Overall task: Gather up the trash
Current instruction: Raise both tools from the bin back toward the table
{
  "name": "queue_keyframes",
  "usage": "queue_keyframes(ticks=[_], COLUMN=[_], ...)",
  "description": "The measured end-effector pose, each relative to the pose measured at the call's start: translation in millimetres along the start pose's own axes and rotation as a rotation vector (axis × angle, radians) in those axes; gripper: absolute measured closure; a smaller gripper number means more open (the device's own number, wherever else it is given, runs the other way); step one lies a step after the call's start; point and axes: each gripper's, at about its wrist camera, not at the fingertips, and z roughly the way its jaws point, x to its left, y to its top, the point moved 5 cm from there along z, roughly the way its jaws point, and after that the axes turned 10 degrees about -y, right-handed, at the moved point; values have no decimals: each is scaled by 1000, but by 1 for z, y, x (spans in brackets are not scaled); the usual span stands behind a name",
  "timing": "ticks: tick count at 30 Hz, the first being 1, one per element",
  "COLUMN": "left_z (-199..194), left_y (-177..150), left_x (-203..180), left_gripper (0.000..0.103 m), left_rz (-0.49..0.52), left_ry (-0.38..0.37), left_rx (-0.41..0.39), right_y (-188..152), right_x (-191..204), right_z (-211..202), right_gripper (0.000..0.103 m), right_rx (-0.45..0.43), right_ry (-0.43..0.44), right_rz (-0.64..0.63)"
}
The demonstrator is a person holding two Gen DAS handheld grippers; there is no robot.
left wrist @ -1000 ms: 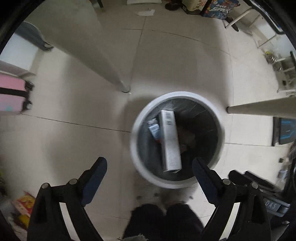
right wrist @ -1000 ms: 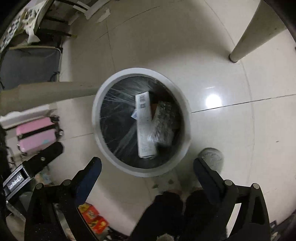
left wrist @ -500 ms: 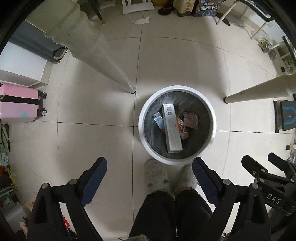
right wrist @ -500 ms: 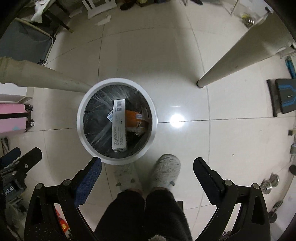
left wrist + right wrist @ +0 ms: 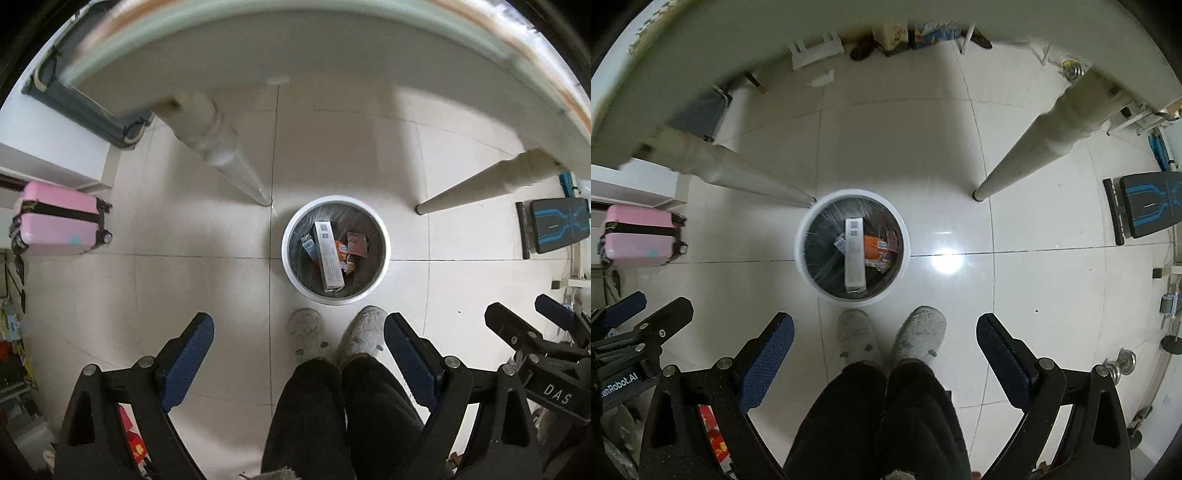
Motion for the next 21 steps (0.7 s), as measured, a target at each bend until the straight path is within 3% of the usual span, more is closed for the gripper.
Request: queue_keyframes(ticks=[7,12,16,17,21], left_z=[-88,-132,-144,-146,-132], left_y=[0,26,70,78,128], left_x=[-10,-20,-31,-33,-40], left_gripper=[9,9,8,1,0], left_rz=[16,-3,-4,-3,-23], left_ry=[-20,-24,0,16,88], left_rx=[-54,-129,-178,-186,-199], right_y=[-11,3,52,67,152], right_x=[-5,-9,-28,-36,-81], right_z=[-103,-170,-207,-211,-200], right_gripper=[3,3,3,3,3], right_rx=[-12,-38,-85,-98,-112], right_ry=[41,95,108,103,85], right_rz=[31,88,152,177,296])
